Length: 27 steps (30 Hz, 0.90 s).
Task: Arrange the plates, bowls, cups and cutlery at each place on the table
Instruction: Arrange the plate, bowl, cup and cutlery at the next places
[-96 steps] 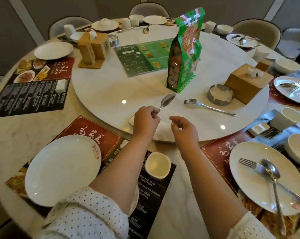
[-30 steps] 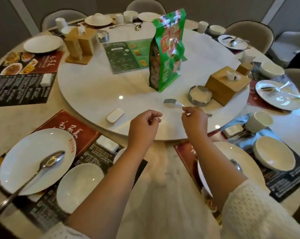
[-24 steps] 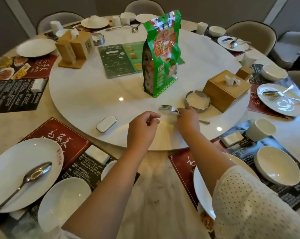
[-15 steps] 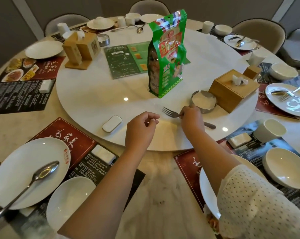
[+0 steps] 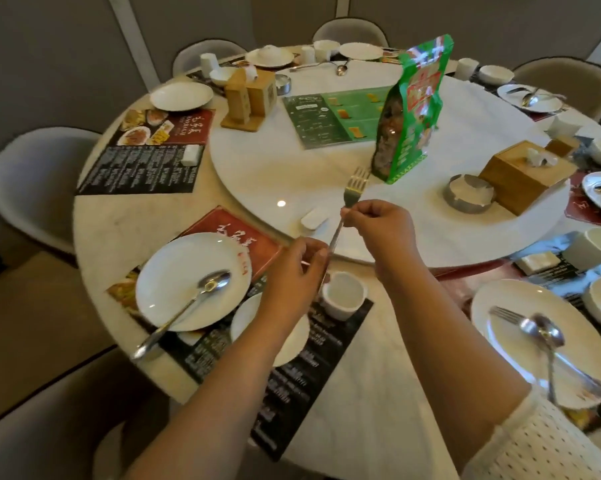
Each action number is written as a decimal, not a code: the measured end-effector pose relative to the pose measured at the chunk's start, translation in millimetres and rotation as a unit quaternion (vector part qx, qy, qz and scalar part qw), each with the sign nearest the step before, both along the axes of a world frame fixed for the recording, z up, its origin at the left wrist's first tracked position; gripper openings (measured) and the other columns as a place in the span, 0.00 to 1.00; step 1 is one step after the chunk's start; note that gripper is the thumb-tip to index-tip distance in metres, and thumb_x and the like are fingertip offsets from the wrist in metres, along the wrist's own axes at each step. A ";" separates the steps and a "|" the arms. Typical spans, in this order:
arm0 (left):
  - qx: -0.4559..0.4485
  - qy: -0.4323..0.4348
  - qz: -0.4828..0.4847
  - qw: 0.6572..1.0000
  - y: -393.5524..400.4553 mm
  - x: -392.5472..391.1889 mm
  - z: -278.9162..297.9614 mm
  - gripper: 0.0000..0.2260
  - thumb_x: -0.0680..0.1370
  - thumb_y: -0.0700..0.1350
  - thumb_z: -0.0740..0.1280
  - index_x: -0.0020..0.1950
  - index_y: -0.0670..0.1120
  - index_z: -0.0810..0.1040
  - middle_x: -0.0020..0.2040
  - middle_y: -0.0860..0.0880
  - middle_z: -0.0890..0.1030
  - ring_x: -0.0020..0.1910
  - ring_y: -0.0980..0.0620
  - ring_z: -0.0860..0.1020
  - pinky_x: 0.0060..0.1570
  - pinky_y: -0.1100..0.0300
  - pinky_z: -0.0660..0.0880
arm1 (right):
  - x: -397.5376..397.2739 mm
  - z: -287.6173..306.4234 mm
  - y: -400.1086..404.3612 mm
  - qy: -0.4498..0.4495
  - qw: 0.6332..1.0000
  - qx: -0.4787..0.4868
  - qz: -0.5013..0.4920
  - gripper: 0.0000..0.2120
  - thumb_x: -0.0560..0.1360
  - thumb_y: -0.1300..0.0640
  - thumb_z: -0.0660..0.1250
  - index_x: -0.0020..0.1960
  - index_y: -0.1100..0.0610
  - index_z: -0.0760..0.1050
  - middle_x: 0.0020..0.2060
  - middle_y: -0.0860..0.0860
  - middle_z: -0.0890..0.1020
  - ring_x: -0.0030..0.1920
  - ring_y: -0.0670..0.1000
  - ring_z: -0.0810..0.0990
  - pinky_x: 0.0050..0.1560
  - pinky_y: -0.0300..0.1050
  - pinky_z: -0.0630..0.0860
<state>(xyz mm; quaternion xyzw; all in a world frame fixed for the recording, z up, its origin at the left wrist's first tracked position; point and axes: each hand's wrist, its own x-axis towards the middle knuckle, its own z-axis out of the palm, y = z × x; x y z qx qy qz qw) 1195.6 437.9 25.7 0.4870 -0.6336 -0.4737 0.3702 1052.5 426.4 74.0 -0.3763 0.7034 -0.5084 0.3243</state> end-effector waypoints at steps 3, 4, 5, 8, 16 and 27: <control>0.015 -0.009 0.002 1.000 24.0 46.6 -6.0 0.06 0.80 0.46 0.64 0.54 0.56 0.70 0.45 0.53 0.80 0.42 0.57 0.80 0.41 0.65 0.76 | 51.9 -3.8 13.2 -0.049 0.999 0.004 -0.011 0.03 0.69 0.56 0.74 0.38 0.55 0.83 0.36 0.52 0.84 0.37 0.47 0.79 0.42 0.44 0.76; 0.010 -0.032 0.012 0.999 29.2 61.8 -8.7 0.08 0.80 0.46 0.63 0.55 0.57 0.69 0.45 0.54 0.79 0.43 0.58 0.79 0.41 0.69 0.74 | 68.8 -5.6 16.2 -0.063 0.998 0.009 -0.007 0.03 0.69 0.57 0.74 0.39 0.56 0.83 0.36 0.53 0.85 0.37 0.48 0.80 0.42 0.44 0.76; -0.003 -0.053 0.026 0.998 33.1 77.2 -11.5 0.08 0.80 0.45 0.63 0.56 0.56 0.68 0.44 0.56 0.78 0.43 0.59 0.77 0.38 0.72 0.71 | 85.0 -7.2 18.5 -0.071 0.997 0.013 0.004 0.02 0.70 0.58 0.73 0.39 0.56 0.83 0.37 0.53 0.85 0.36 0.48 0.79 0.41 0.44 0.76; -0.036 -0.095 0.075 0.992 36.1 122.9 -17.2 0.06 0.81 0.44 0.61 0.56 0.51 0.69 0.44 0.56 0.76 0.42 0.56 0.74 0.34 0.71 0.68 | 127.1 -9.9 24.2 -0.084 0.995 0.034 0.046 0.05 0.71 0.63 0.69 0.43 0.56 0.83 0.39 0.51 0.84 0.34 0.45 0.77 0.36 0.38 0.72; -0.034 -0.238 0.109 0.965 10.7 218.4 -40.9 0.02 0.81 0.42 0.60 0.53 0.47 0.70 0.47 0.48 0.78 0.42 0.52 0.76 0.31 0.65 0.67 | 190.6 -29.1 71.8 -0.090 0.987 0.086 0.098 0.09 0.76 0.61 0.64 0.45 0.51 0.81 0.44 0.48 0.84 0.39 0.45 0.77 0.38 0.38 0.72; -0.030 -0.289 0.056 0.955 -7.5 240.5 -71.5 0.03 0.80 0.46 0.63 0.48 0.48 0.71 0.46 0.47 0.78 0.41 0.52 0.75 0.30 0.65 0.66 | 214.6 -62.6 91.6 -0.072 0.986 0.127 0.075 0.10 0.78 0.58 0.64 0.44 0.46 0.81 0.41 0.46 0.84 0.41 0.46 0.78 0.42 0.42 0.75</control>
